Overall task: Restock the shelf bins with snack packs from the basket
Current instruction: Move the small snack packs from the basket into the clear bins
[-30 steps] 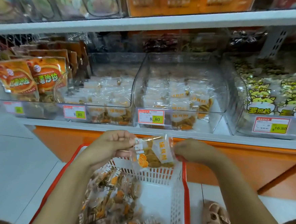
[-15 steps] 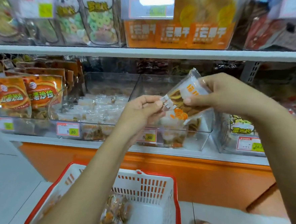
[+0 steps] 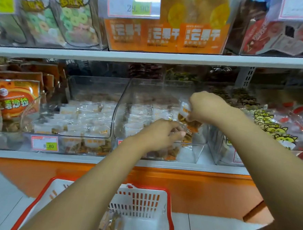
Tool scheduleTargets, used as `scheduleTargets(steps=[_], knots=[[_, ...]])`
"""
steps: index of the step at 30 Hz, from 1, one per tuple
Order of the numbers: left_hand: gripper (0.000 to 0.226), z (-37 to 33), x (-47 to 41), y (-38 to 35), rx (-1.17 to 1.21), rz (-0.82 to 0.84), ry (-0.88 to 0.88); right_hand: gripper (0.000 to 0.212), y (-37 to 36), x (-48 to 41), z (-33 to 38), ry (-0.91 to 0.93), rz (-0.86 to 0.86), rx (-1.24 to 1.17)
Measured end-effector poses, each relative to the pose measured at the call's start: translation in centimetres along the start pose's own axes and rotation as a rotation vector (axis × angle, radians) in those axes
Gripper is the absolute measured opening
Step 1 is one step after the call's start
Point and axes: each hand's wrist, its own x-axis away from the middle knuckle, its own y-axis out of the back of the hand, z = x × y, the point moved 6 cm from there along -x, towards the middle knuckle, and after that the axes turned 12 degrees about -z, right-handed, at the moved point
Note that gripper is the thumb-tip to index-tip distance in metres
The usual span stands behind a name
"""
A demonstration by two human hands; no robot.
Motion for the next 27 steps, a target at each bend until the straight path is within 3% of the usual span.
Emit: scheduleTargets(steps=[13,18,27], knots=[[0.032,1.3,0.6,0.6,0.091,-0.083,-0.054,0.032,-0.2,-0.8,2.5,0.015,0.181,0.132],[0.009,2.3,0.8,1.5,0.149,-0.184,0.004,0.034,-2.4,-0.6,3.2,0.028,0.296,0.172],[0.016,2.4,0.8,1.2,0.006,-0.169,0.016,0.016,-6.1,0.4,2.6,0.086,0.254,0.271]])
